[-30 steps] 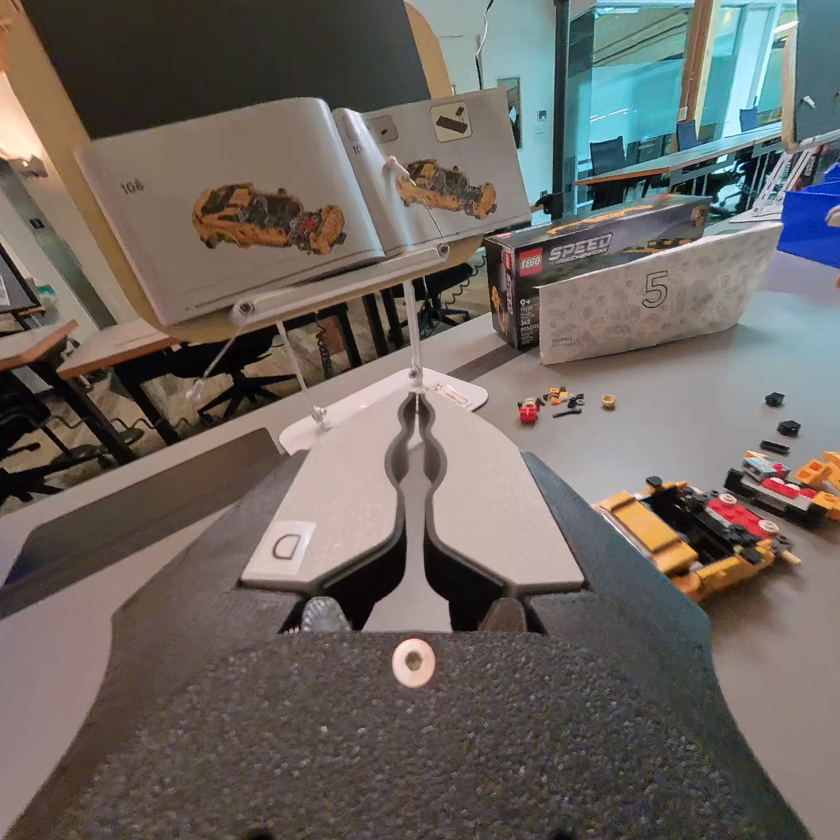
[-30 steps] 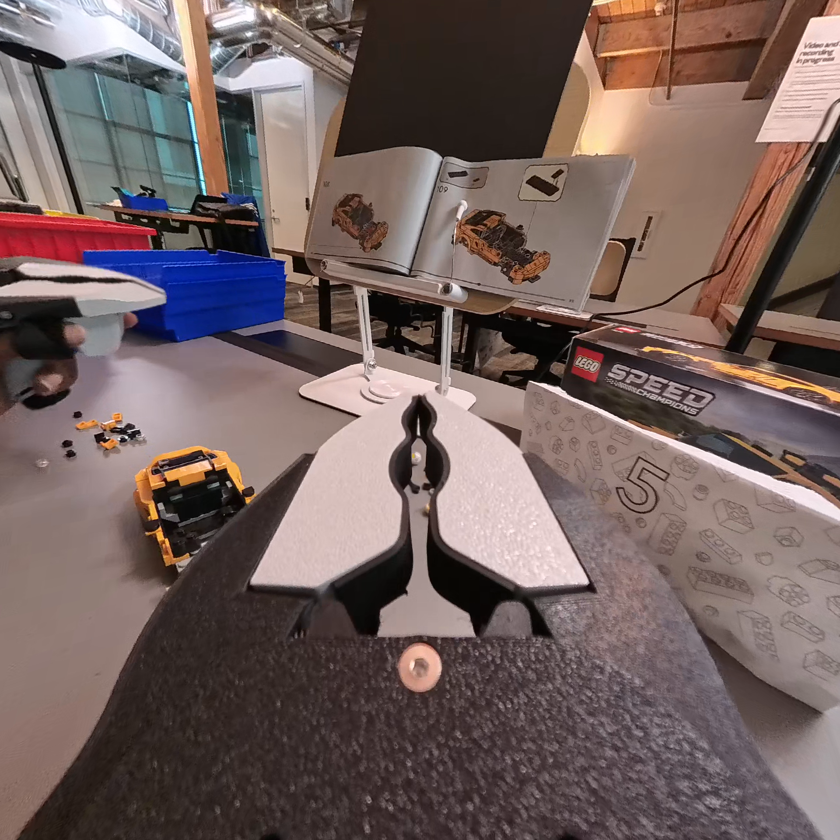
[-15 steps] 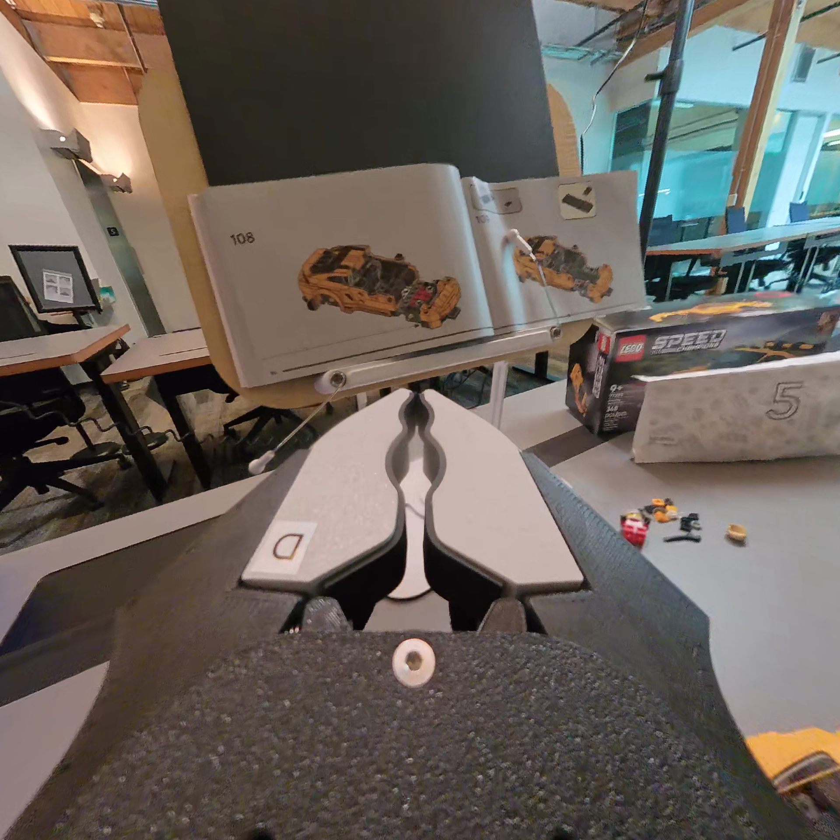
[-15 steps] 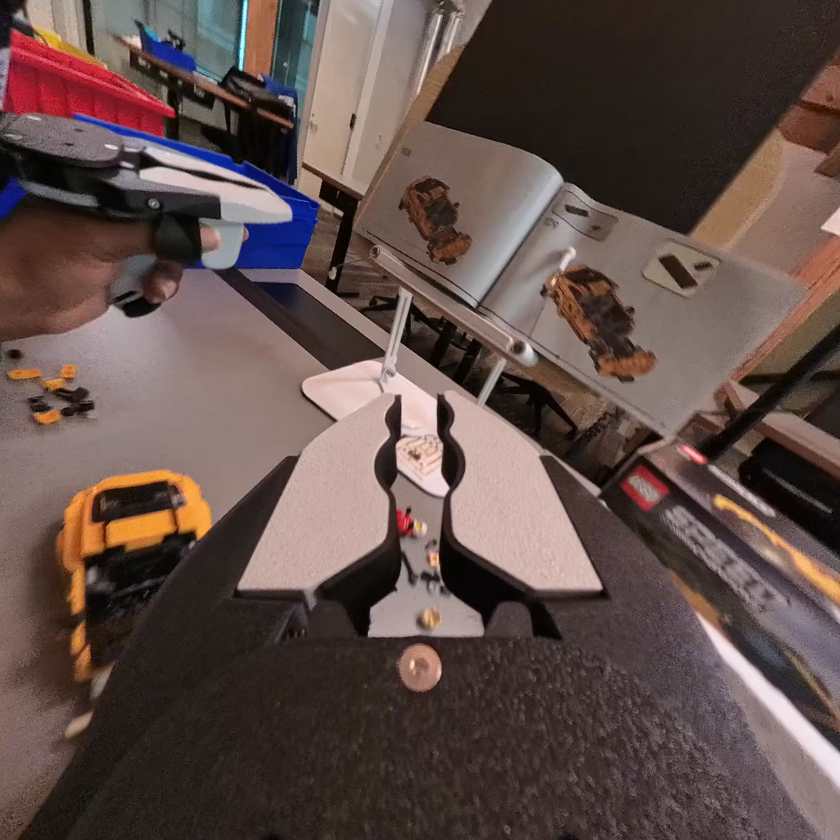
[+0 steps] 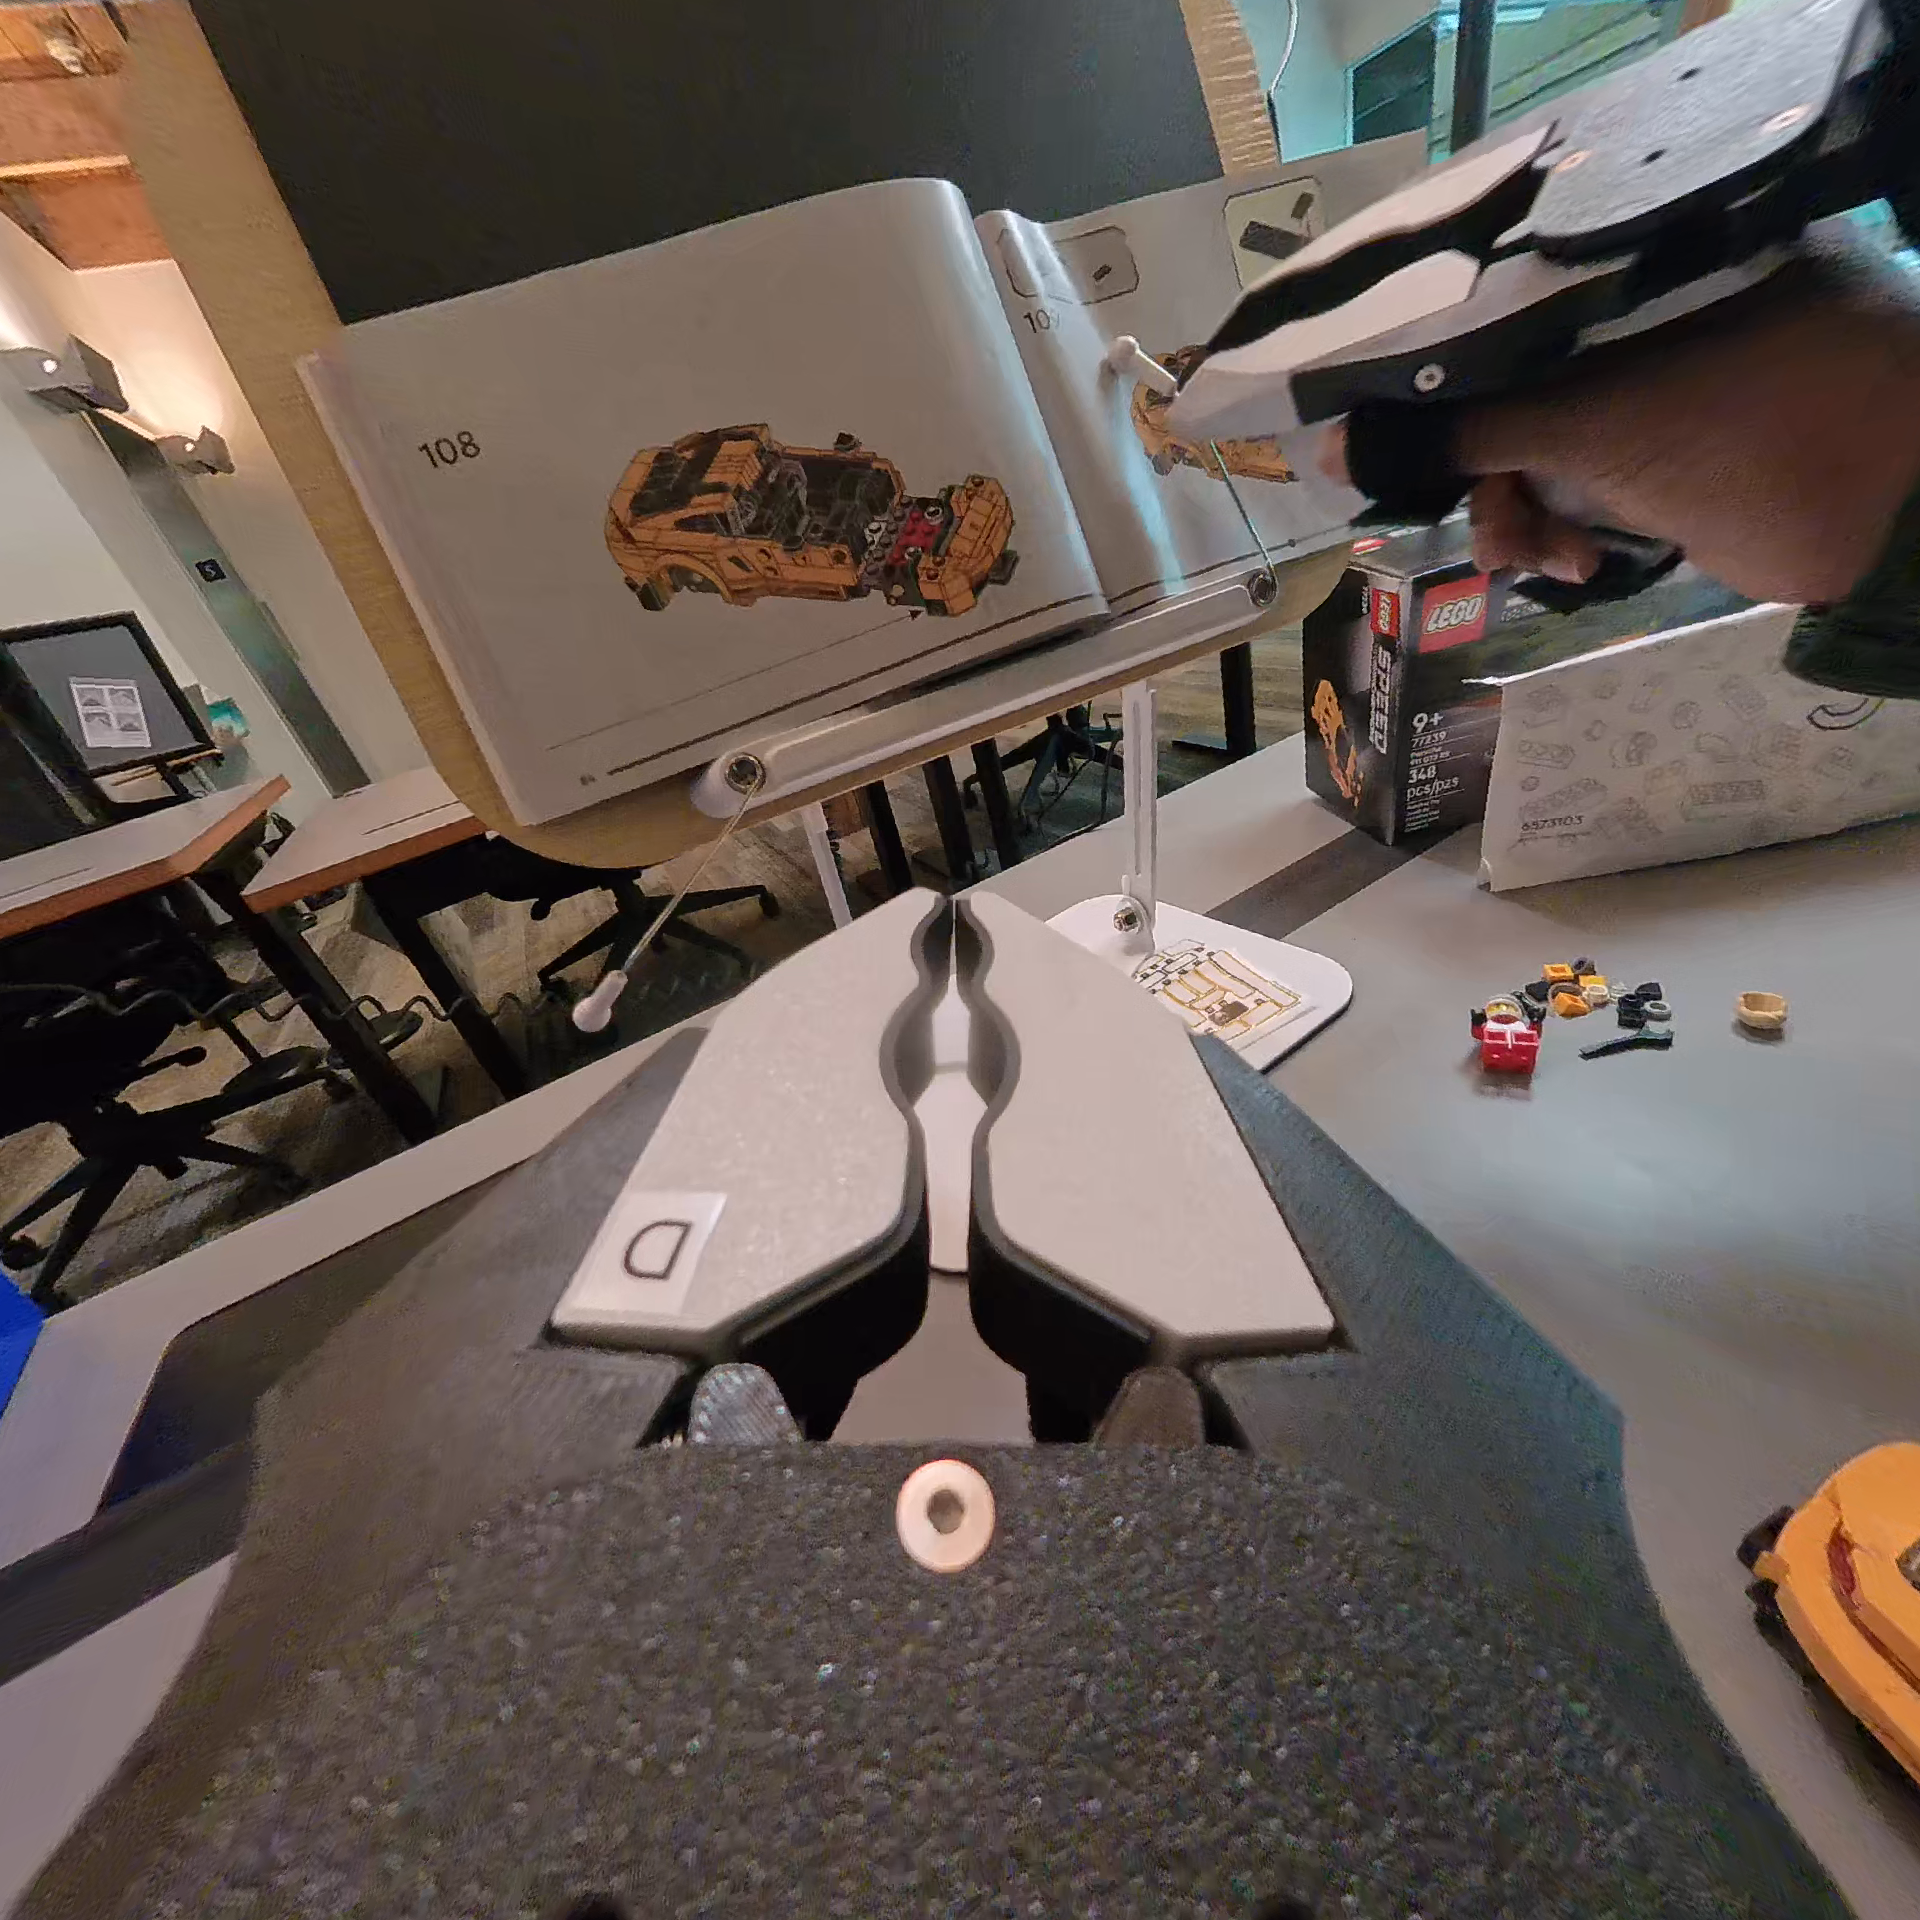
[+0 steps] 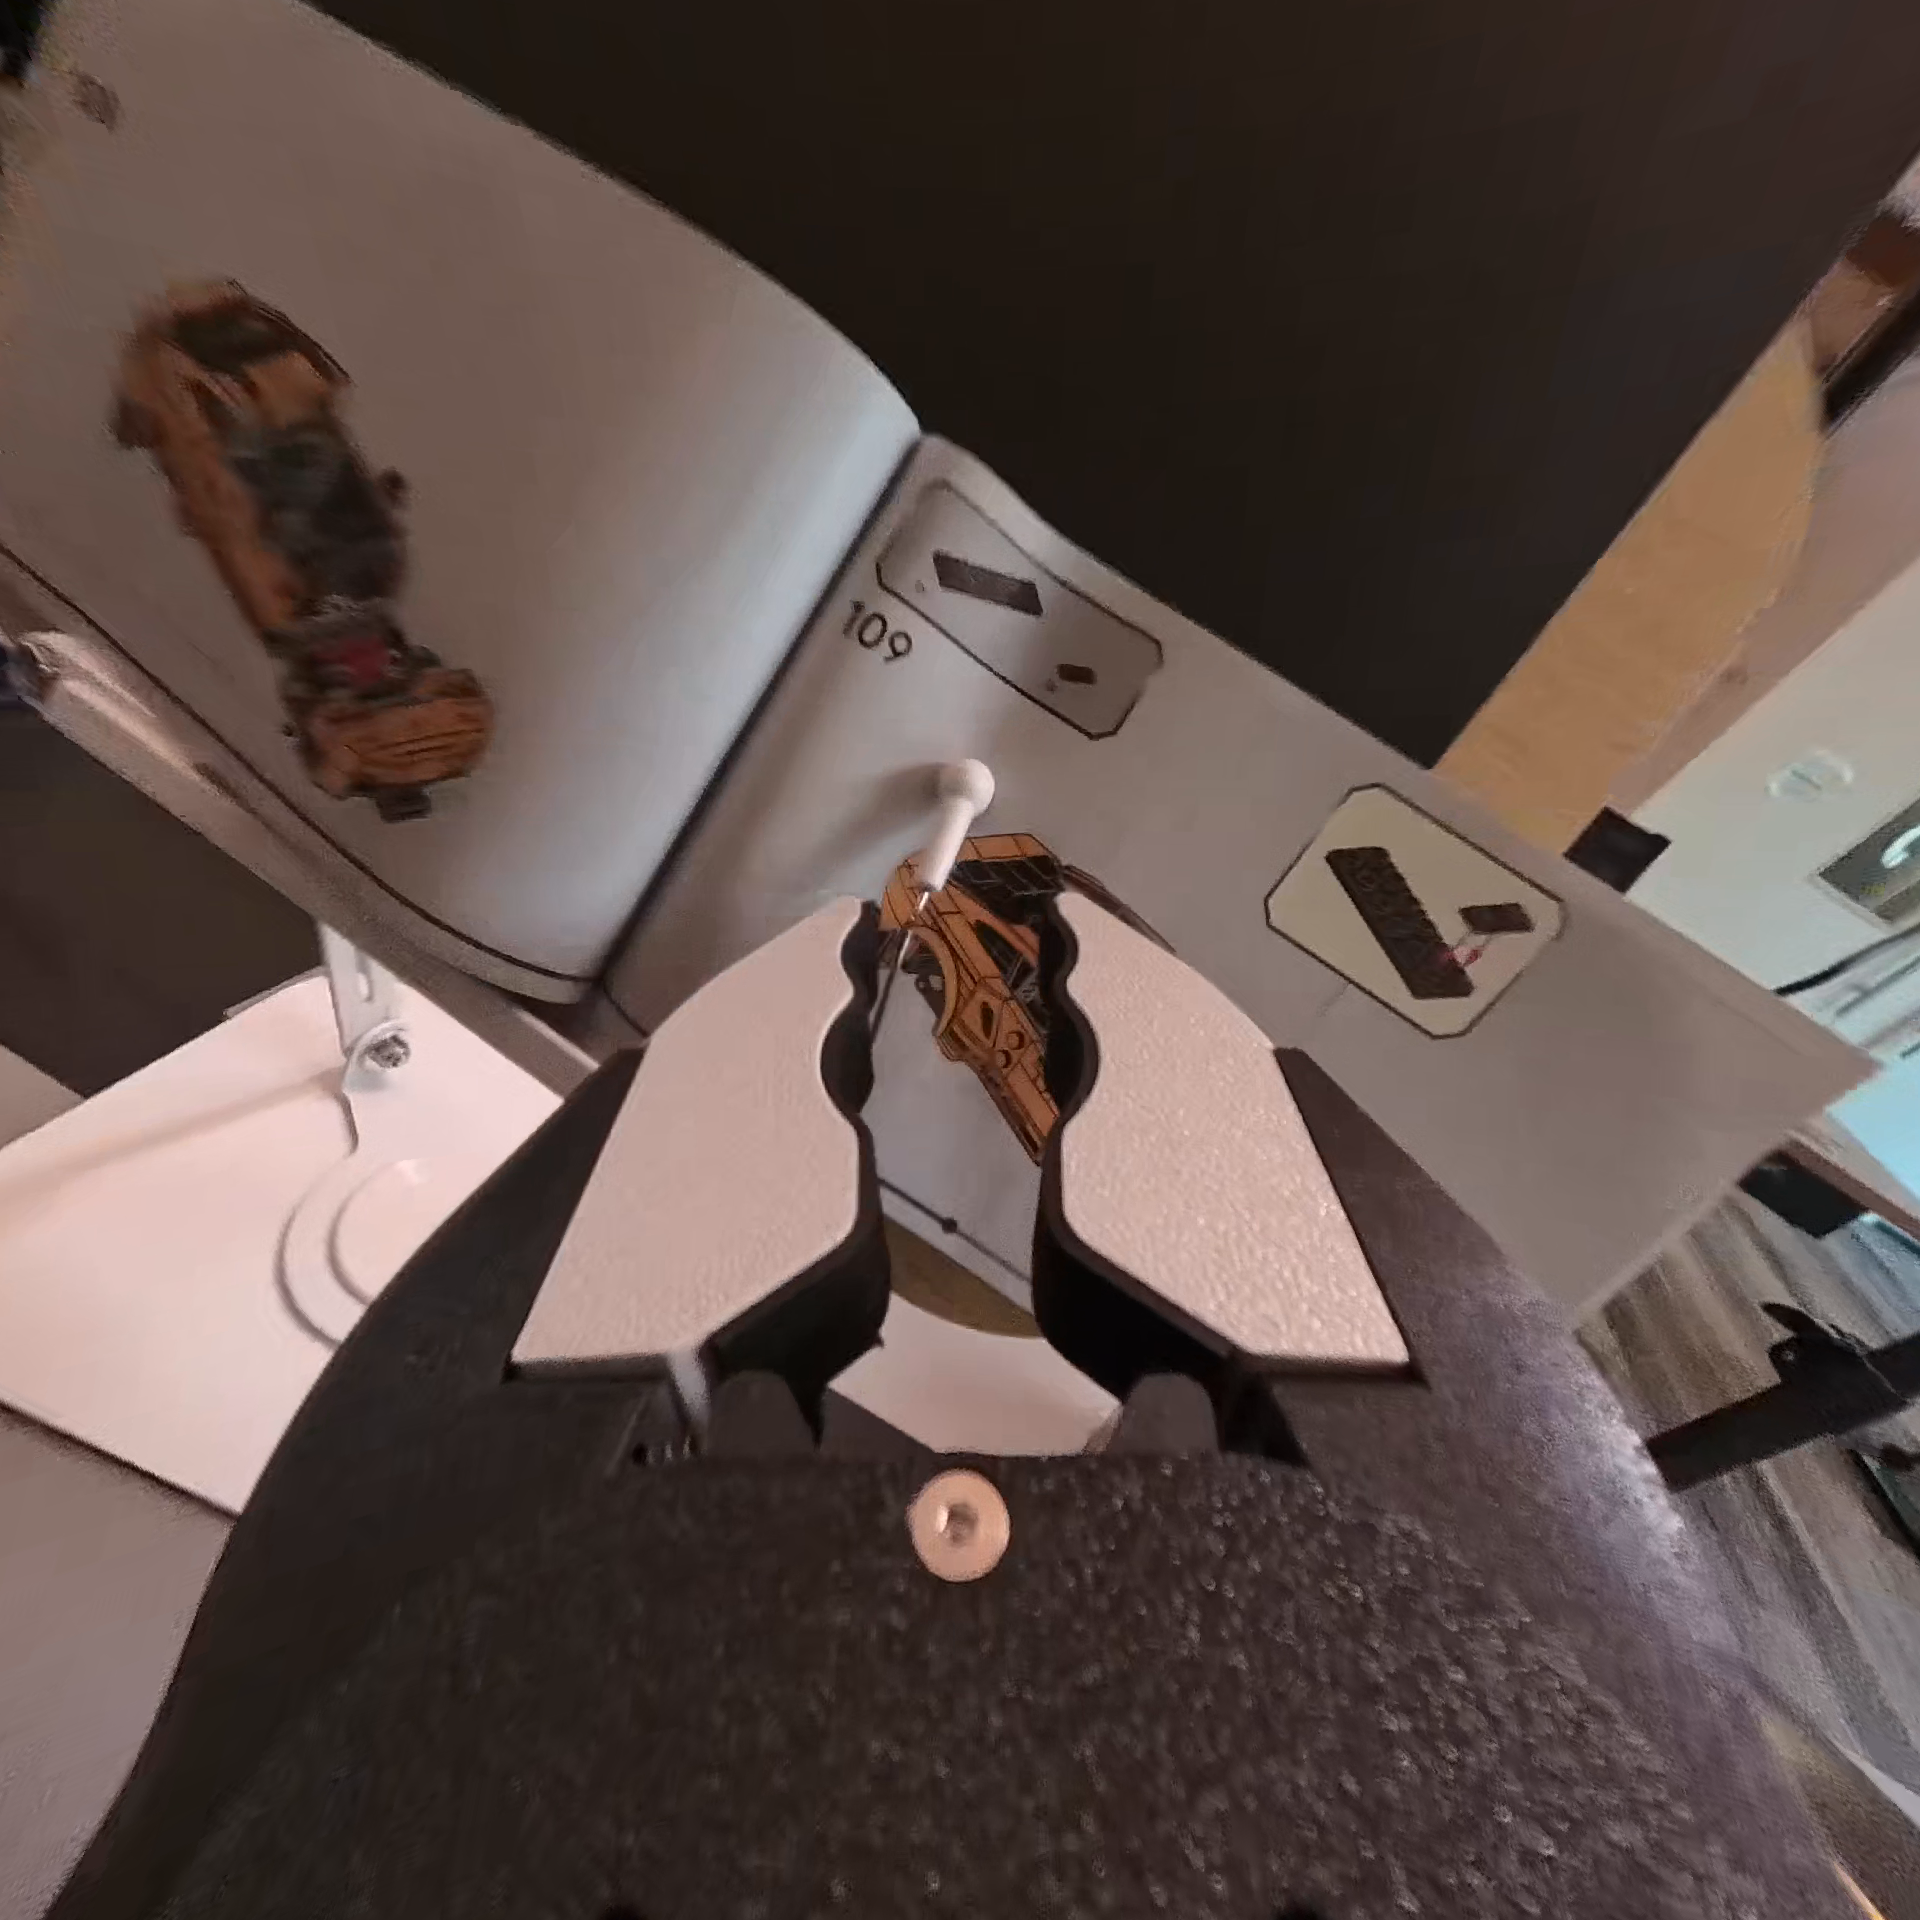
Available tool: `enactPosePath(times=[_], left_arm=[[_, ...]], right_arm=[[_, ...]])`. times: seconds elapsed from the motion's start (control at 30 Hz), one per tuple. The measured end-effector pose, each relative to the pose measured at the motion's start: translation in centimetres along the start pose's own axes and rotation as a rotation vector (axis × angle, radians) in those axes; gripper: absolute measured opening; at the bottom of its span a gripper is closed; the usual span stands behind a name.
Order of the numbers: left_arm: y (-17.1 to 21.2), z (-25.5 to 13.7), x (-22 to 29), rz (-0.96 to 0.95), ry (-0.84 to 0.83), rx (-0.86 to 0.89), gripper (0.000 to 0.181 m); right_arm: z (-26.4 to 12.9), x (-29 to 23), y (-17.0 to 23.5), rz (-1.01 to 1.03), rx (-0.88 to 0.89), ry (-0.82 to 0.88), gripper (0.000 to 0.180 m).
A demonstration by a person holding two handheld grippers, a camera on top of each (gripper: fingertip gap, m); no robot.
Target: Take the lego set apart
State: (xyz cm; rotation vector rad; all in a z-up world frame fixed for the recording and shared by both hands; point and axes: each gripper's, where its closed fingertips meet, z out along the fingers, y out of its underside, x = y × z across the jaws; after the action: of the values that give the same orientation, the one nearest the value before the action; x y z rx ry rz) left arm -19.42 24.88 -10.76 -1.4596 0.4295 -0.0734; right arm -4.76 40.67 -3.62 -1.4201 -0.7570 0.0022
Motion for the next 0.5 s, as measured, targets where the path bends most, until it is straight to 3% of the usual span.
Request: enactPosePath(times=[0.13, 0.3, 0.5], left_arm=[[0.3, 0.4, 0.4, 0.002, 0.019, -0.008, 0.000], [0.7, 0.4, 1.4, 0.020, 0.037, -0.022, 0.000], [2.0, 0.8, 2.0, 0.006, 0.052, -0.063, 0.000]], right_arm=[[0.9, -0.6, 0.7, 0.013, -0.017, -0.073, 0.005], [-0.2, 0.5, 1.6, 0.223, 0.011, -0.064, 0.005], [-2.3, 2.1, 5.6, 0.654, 0.062, -0.029, 0.009]])
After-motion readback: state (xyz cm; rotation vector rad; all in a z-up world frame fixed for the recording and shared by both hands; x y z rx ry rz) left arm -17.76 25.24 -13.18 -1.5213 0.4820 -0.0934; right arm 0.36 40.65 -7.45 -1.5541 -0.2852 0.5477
